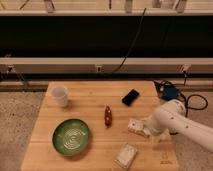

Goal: Place the bottle in the ceramic bowl

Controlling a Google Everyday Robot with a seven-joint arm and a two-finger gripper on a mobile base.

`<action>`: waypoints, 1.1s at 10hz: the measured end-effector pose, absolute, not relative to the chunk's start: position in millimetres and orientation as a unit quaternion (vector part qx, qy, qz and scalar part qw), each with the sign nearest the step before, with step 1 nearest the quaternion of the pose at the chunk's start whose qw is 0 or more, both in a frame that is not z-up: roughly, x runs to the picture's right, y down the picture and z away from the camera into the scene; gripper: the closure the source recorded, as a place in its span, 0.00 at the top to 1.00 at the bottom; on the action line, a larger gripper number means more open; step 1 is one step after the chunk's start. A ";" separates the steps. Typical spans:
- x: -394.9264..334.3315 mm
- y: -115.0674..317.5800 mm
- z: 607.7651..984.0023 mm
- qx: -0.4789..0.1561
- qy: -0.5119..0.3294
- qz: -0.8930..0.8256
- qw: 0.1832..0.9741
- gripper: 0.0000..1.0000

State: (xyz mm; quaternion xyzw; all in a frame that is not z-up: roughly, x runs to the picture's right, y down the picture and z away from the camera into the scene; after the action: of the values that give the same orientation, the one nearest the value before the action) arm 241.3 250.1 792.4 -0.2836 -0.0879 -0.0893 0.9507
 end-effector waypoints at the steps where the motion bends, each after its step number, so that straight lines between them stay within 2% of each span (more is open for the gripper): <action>1: 240.7 250.9 792.5 -0.284 -0.089 -0.090 0.950 0.80; 11: 232.1 256.8 790.7 -0.285 -0.097 -0.099 0.948 0.80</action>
State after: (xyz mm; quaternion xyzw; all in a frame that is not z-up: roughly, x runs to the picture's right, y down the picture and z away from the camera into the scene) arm 232.1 256.8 790.7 -0.2852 -0.0968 -0.0988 0.9484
